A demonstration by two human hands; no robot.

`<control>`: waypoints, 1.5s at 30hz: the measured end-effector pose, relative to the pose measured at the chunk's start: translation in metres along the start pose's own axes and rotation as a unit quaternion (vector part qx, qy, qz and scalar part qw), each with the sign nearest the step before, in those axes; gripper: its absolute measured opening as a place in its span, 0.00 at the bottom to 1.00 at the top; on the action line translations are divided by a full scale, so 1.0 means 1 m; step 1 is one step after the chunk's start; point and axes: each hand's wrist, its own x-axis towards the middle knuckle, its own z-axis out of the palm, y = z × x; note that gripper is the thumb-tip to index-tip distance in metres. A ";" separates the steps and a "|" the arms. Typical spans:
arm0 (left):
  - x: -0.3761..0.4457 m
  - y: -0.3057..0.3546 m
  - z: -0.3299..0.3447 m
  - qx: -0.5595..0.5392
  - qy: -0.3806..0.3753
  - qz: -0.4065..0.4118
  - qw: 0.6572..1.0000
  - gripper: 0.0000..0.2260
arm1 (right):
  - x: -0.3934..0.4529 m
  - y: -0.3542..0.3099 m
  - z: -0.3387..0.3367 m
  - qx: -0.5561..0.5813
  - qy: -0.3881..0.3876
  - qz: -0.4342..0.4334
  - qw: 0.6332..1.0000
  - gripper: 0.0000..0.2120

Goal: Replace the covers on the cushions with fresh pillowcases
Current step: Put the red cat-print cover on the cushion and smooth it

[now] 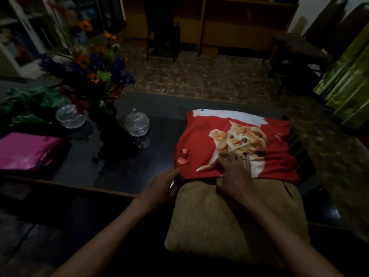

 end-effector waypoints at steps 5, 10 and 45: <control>0.000 0.007 0.010 -0.103 0.067 -0.108 0.986 0.01 | -0.001 0.003 0.006 0.004 0.034 -0.006 0.999 0.20; 0.012 0.030 -0.001 -0.143 0.064 -0.140 0.978 0.05 | 0.005 0.013 -0.001 0.026 0.037 -0.014 0.999 0.20; 0.097 0.151 0.072 0.197 -0.176 0.049 0.963 0.41 | -0.118 0.162 -0.030 0.356 0.141 0.307 0.871 0.12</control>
